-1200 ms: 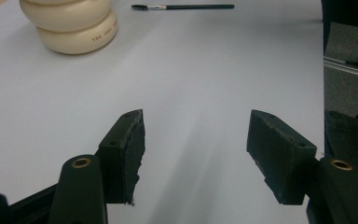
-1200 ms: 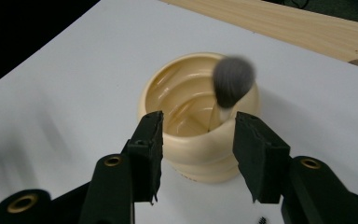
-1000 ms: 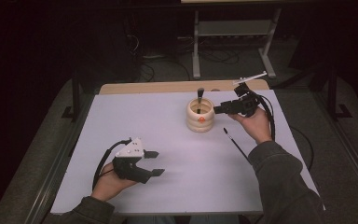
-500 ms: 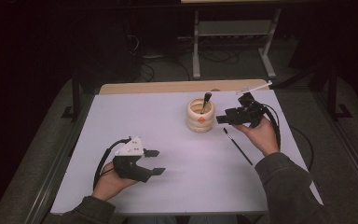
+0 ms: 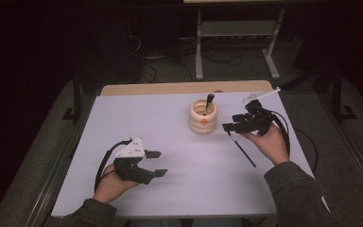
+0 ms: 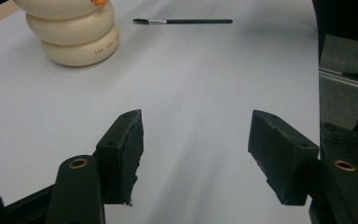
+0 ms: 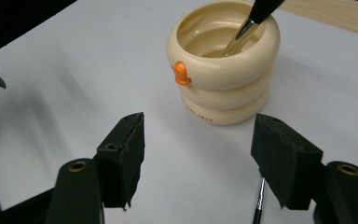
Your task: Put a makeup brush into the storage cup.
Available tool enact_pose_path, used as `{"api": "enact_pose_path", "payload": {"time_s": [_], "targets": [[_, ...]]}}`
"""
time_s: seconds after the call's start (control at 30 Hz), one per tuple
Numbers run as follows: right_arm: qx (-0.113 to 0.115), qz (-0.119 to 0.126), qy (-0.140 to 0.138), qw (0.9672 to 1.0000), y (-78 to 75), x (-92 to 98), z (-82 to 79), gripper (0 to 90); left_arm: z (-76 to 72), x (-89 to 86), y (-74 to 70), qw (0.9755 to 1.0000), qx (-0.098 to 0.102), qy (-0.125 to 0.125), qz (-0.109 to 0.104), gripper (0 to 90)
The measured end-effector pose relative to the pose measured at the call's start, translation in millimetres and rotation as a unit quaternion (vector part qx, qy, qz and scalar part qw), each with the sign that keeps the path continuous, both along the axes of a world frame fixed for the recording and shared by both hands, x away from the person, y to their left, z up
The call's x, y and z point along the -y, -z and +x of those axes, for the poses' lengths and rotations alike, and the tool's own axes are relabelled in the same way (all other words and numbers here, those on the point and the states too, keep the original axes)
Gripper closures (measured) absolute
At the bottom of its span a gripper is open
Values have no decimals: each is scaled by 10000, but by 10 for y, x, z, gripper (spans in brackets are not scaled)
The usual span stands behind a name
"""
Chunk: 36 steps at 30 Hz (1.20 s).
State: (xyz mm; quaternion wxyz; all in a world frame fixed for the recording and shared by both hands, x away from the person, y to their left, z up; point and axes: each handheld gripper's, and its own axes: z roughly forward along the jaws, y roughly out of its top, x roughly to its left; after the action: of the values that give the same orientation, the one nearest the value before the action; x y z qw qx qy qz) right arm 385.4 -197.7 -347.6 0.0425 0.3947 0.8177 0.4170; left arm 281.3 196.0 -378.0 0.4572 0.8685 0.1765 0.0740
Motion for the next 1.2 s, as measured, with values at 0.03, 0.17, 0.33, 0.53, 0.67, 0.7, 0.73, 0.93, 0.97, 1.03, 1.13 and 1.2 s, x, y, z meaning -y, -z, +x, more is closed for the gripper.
{"api": "enact_pose_path", "payload": {"time_s": [0.03, 0.17, 0.33, 0.53, 0.67, 0.7, 0.73, 0.93, 0.97, 1.03, 1.13, 1.2], "targets": [[4, 23, 7, 10000, 10, 27, -18, 323, 1, 1, 1, 10000, 0, 0, -1, 352], [-65, 147, -16, 9999, 24, 59, -55, 316, 19, 4, 8, 10000, -3, 10, 7, 349], [-88, 102, 10, 9999, 44, 90, -96, 317, 21, 24, 15, 10000, -4, 15, 17, 337], [-192, 45, 60, 9998, 96, 119, -149, 318, 16, 29, 15, 10000, -8, 34, 57, 335], [-208, -11, 94, 9997, 107, 143, -181, 318, 14, 17, 8, 10000, 35, 21, 36, 335], [-204, -12, 93, 9997, 109, 151, -189, 318, 13, 18, 8, 10000, 5, 1, 9, 336], [-194, -13, 93, 9998, 117, 157, -194, 318, 14, 19, 8, 10000, 12, 7, 17, 335], [-275, -105, 145, 9995, 140, 171, -234, 320, -1, 25, 8, 10000, 2, -23, 61, 336], [-244, -125, 134, 9995, 154, 177, -245, 320, -3, 27, 7, 10000, -9, -29, 37, 336], [-256, -190, 144, 9994, 171, 187, -265, 321, -1, 28, 7, 10000, -6, -28, 50, 335], [-329, -241, 183, 9990, 191, 209, -292, 324, -7, 38, 15, 10000, -24, -36, 39, 335], [-405, -253, 231, 9986, 205, 222, -315, 334, -3, 38, 15, 10000, -24, -20, 72, 335]]}}
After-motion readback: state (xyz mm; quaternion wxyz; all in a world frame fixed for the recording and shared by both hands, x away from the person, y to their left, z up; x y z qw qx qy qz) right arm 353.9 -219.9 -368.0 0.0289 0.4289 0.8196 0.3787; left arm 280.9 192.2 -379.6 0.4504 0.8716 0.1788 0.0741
